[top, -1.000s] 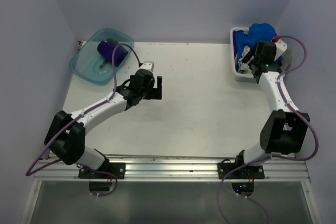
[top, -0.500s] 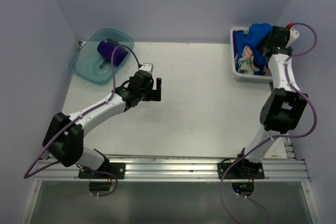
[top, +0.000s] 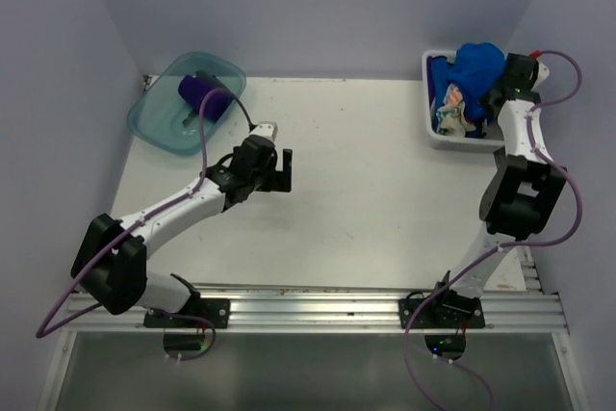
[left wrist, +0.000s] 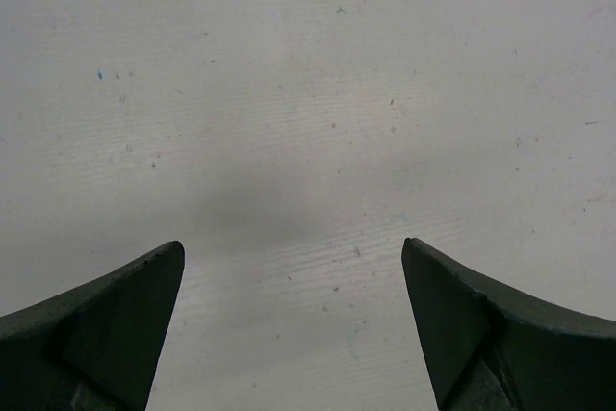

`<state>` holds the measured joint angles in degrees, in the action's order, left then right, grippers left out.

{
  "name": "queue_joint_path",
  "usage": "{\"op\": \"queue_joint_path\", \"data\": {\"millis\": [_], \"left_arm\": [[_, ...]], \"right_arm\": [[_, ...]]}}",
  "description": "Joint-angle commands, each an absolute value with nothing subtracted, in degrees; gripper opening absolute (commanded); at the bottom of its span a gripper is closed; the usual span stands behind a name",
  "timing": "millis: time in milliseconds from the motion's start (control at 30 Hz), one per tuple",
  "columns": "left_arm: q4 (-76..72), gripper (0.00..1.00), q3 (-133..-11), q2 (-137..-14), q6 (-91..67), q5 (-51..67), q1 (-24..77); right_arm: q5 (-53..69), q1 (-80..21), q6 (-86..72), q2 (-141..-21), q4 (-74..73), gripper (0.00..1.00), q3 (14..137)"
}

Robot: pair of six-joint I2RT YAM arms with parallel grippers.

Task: Roll the towels
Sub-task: Grab a towel with the right arm, then move the towel to the center of the board

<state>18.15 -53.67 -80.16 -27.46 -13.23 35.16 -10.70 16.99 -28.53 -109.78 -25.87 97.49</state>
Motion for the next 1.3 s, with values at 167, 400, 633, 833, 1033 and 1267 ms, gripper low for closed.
{"op": "queue_joint_path", "data": {"millis": [167,400,633,833,1033,1267], "left_arm": [[16.9,1.00,-53.6,-79.5,-27.4,-13.1,35.0],[20.3,1.00,-58.6,-80.7,-25.7,-15.6,35.0],[21.6,1.00,-62.8,-81.2,-24.5,-16.2,34.4],[25.1,1.00,-67.0,-82.3,-24.7,-15.9,31.1],[27.3,1.00,-68.4,-80.6,-23.4,-14.3,22.7],[27.6,1.00,-70.6,-79.0,-22.1,-13.8,18.3]], "right_arm": [[-6.1,16.8,-30.6,-96.7,-22.4,0.00,92.7],[-0.2,16.8,-31.3,-84.8,-19.7,0.00,90.8],[7.4,13.7,-29.4,-78.1,-19.6,0.00,94.5],[8.7,4.3,-26.0,-73.5,-20.6,0.00,95.9],[9.9,-8.1,-24.7,-71.0,-20.0,0.00,93.8],[9.3,-21.8,-25.5,-73.4,-18.2,0.00,89.0]]}}
